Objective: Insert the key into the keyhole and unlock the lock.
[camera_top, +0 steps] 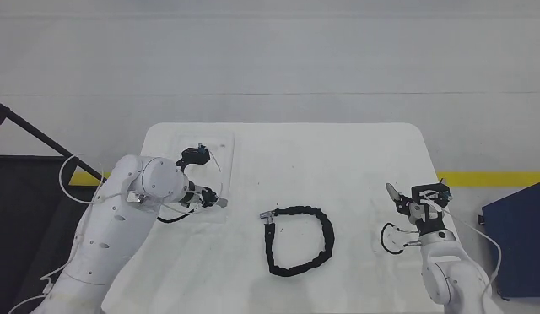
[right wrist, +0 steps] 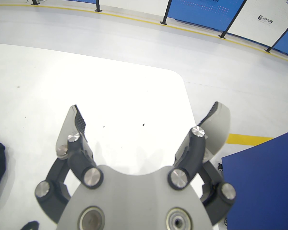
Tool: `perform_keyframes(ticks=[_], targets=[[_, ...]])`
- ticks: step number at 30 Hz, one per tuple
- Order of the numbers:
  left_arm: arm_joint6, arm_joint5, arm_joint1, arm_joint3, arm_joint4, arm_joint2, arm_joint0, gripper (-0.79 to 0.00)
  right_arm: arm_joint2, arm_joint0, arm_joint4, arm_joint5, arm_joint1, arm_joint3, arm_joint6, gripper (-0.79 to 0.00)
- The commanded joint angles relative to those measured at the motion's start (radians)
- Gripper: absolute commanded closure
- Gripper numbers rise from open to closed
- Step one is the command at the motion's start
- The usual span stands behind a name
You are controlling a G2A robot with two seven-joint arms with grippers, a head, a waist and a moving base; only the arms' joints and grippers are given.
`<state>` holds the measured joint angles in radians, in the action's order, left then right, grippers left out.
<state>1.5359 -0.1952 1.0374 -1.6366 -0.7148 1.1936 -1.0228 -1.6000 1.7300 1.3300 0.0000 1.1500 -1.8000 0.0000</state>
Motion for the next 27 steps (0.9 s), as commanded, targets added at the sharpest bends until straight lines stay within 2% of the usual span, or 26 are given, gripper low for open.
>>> perform_keyframes(ticks=[1, 2, 5, 6, 7, 8, 22, 27], targets=[[0.0, -0.001, -0.002, 0.016, 0.004, -0.017, 0.01, -0.588, 0.0, 0.0, 0.0, 0.0, 0.0, 0.0, 0.0, -0.785], [0.0, 0.003, -0.005, 0.017, -0.002, -0.022, 0.014, -0.668, 0.0, 0.0, 0.0, 0.0, 0.0, 0.0, 0.0, -0.785], [0.0, 0.004, -0.016, 0.02, -0.001, -0.03, 0.015, -0.529, 0.0, 0.0, 0.0, 0.0, 0.0, 0.0, 0.0, -0.785], [0.0, 0.002, -0.02, 0.019, 0.001, -0.032, 0.013, -0.508, 0.0, 0.0, 0.0, 0.0, 0.0, 0.0, 0.0, -0.785], [0.0, 0.001, -0.024, 0.019, 0.003, -0.035, 0.011, -0.388, 0.0, 0.0, 0.0, 0.0, 0.0, 0.0, 0.0, -0.785], [0.0, 0.001, -0.028, 0.018, 0.002, -0.039, 0.009, -0.351, 0.0, 0.0, 0.0, 0.0, 0.0, 0.0, 0.0, -0.785], [0.0, -0.016, -0.063, 0.014, 0.039, -0.078, 0.027, -0.336, 0.0, 0.0, 0.0, 0.0, 0.0, 0.0, 0.0, -0.785], [0.0, -0.025, -0.068, 0.027, 0.055, -0.085, 0.036, -0.259, 0.0, 0.0, 0.0, 0.0, 0.0, 0.0, 0.0, -0.785]])
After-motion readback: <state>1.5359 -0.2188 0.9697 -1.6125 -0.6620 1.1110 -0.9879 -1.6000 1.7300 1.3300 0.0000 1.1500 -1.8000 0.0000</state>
